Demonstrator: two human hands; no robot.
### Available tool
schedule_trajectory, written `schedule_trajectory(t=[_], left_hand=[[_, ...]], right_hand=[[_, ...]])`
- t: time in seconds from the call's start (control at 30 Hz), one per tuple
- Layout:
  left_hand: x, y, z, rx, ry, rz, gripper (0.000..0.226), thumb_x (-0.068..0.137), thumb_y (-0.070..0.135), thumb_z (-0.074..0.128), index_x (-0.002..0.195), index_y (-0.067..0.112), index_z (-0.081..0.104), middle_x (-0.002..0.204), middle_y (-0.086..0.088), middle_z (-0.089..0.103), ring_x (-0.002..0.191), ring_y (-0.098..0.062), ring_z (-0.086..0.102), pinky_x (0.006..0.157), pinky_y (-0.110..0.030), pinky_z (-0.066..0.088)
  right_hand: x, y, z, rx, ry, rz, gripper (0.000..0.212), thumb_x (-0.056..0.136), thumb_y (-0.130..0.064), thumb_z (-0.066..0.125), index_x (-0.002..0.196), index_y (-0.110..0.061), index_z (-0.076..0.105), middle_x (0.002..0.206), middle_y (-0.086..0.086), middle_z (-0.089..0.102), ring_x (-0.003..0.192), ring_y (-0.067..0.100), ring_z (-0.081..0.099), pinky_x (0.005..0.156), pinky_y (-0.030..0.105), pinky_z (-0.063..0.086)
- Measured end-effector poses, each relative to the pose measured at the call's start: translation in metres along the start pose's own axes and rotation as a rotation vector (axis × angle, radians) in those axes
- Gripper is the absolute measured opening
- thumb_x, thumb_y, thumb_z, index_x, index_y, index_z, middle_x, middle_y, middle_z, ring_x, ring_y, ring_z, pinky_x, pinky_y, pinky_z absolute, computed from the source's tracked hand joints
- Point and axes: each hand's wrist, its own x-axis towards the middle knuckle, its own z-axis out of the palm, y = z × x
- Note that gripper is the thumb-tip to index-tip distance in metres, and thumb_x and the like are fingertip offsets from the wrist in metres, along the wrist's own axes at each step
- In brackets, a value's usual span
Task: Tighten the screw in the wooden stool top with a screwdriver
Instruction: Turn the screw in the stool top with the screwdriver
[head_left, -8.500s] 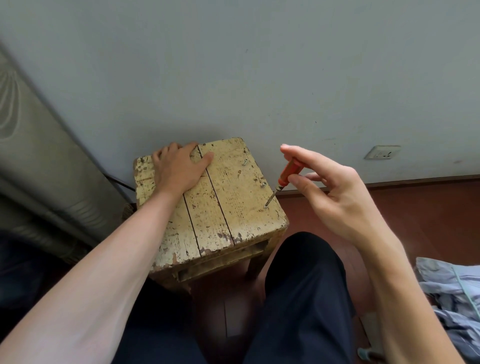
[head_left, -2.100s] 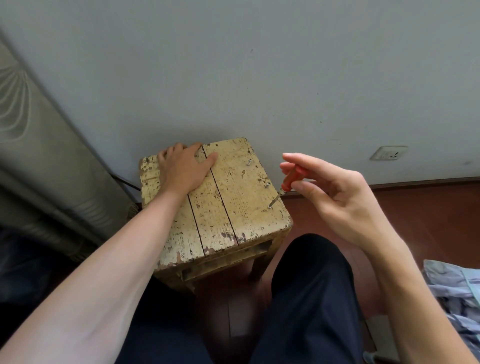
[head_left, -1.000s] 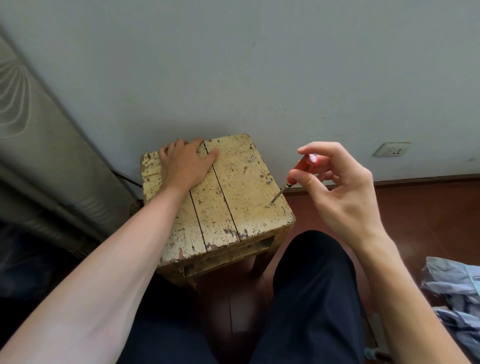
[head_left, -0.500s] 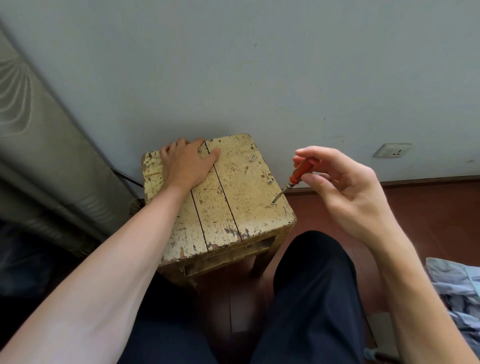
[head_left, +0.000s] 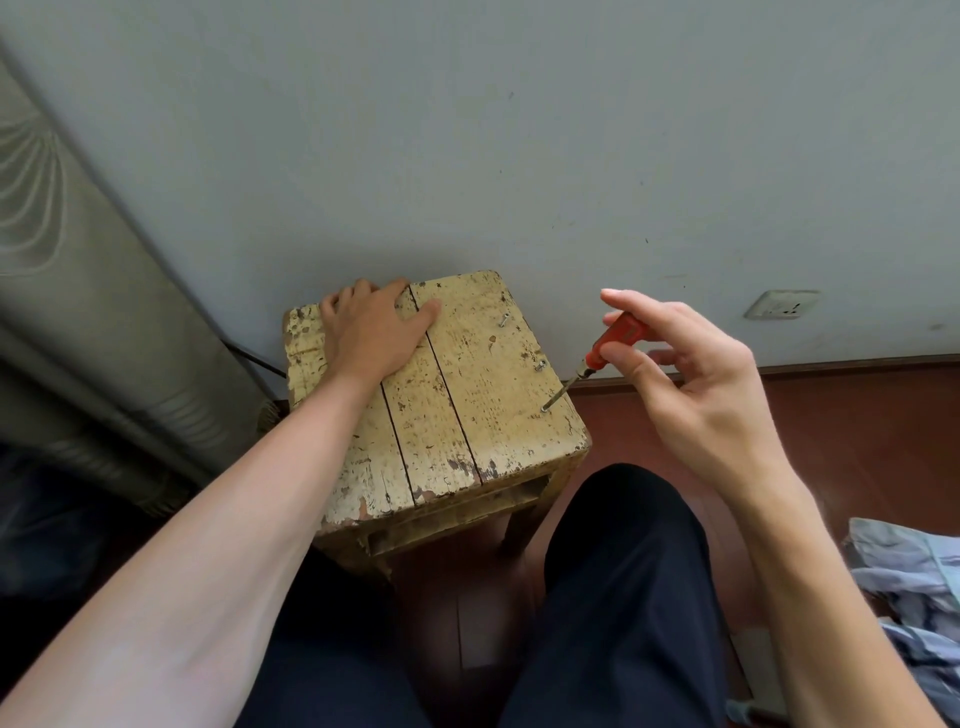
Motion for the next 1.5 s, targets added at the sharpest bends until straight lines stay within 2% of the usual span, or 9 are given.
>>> schedule_trajectory(t=[0.13, 0.23, 0.37, 0.57, 0.73, 0.9, 1.1, 1.33, 1.5], left_hand=[[0.001, 0.0, 0.0, 0.006, -0.015, -0.006, 0.079, 0.088, 0.085, 0.03, 0.147, 0.036, 0.05, 0.138, -0.007, 0.056, 0.132, -0.03, 0.045, 0.111, -0.046, 0.026], [0.001, 0.0, -0.001, 0.012, -0.017, -0.007, 0.079, 0.088, 0.085, 0.031, 0.147, 0.037, 0.05, 0.139, -0.007, 0.056, 0.132, -0.03, 0.045, 0.112, -0.046, 0.026], [0.001, 0.0, -0.001, 0.01, -0.016, -0.011, 0.078, 0.088, 0.085, 0.032, 0.147, 0.037, 0.05, 0.139, -0.007, 0.055, 0.132, -0.03, 0.045, 0.113, -0.046, 0.026], [0.0, 0.0, -0.001, 0.0, -0.008, -0.008, 0.078, 0.089, 0.084, 0.033, 0.147, 0.036, 0.051, 0.138, -0.007, 0.056, 0.132, -0.029, 0.045, 0.111, -0.044, 0.026], [0.0, 0.001, -0.002, 0.004, -0.012, -0.01, 0.077, 0.089, 0.084, 0.033, 0.147, 0.036, 0.05, 0.137, -0.006, 0.056, 0.132, -0.029, 0.045, 0.112, -0.044, 0.026], [0.0, 0.001, -0.001, 0.012, -0.008, -0.004, 0.077, 0.089, 0.084, 0.032, 0.147, 0.036, 0.05, 0.137, -0.007, 0.056, 0.131, -0.029, 0.045, 0.111, -0.044, 0.027], [0.001, 0.0, 0.0, 0.009, -0.006, -0.004, 0.078, 0.088, 0.085, 0.031, 0.147, 0.036, 0.051, 0.137, -0.007, 0.057, 0.131, -0.029, 0.046, 0.11, -0.044, 0.027], [0.001, 0.0, 0.001, 0.015, -0.011, -0.01, 0.078, 0.088, 0.085, 0.031, 0.147, 0.037, 0.05, 0.137, -0.007, 0.056, 0.132, -0.03, 0.045, 0.111, -0.044, 0.026], [0.001, 0.0, 0.0, 0.013, -0.007, -0.006, 0.079, 0.088, 0.085, 0.031, 0.147, 0.036, 0.05, 0.137, -0.007, 0.056, 0.131, -0.03, 0.046, 0.111, -0.044, 0.026]], right_hand=[[0.0, 0.004, -0.007, 0.111, -0.117, 0.033, 0.046, 0.106, -0.009, 0.067, 0.145, -0.033, 0.066, 0.116, -0.004, 0.077, 0.108, 0.022, 0.078, 0.098, 0.024, 0.056], [0.0, 0.003, -0.006, 0.179, -0.127, 0.046, 0.041, 0.105, -0.014, 0.066, 0.139, -0.035, 0.069, 0.117, -0.002, 0.077, 0.108, 0.026, 0.079, 0.103, 0.037, 0.059], [0.0, -0.001, -0.001, 0.186, -0.075, 0.045, 0.035, 0.1, -0.013, 0.071, 0.128, -0.035, 0.071, 0.113, -0.002, 0.077, 0.102, 0.025, 0.08, 0.094, 0.051, 0.062], [-0.001, -0.01, 0.016, 0.075, 0.08, 0.021, 0.03, 0.094, -0.023, 0.085, 0.115, -0.038, 0.07, 0.099, -0.009, 0.075, 0.097, 0.011, 0.075, 0.074, 0.028, 0.054], [0.003, -0.006, 0.009, 0.03, 0.013, -0.023, 0.036, 0.098, -0.016, 0.08, 0.129, -0.036, 0.075, 0.107, -0.009, 0.075, 0.101, 0.016, 0.075, 0.081, 0.019, 0.051], [0.003, 0.0, -0.007, 0.122, -0.152, 0.023, 0.047, 0.104, -0.011, 0.07, 0.144, -0.035, 0.068, 0.125, -0.009, 0.077, 0.111, 0.02, 0.078, 0.101, 0.031, 0.058], [0.001, -0.001, -0.002, 0.141, -0.03, 0.021, 0.033, 0.096, -0.017, 0.079, 0.123, -0.036, 0.074, 0.108, -0.007, 0.079, 0.1, 0.023, 0.08, 0.093, 0.052, 0.061], [-0.003, -0.004, 0.015, 0.06, 0.091, -0.004, 0.033, 0.094, -0.024, 0.085, 0.124, -0.033, 0.074, 0.101, -0.008, 0.077, 0.096, 0.015, 0.078, 0.08, 0.041, 0.058], [-0.003, -0.001, -0.001, 0.075, -0.089, -0.004, 0.047, 0.102, -0.015, 0.074, 0.142, -0.039, 0.069, 0.119, -0.01, 0.078, 0.11, 0.016, 0.077, 0.094, 0.031, 0.06]])
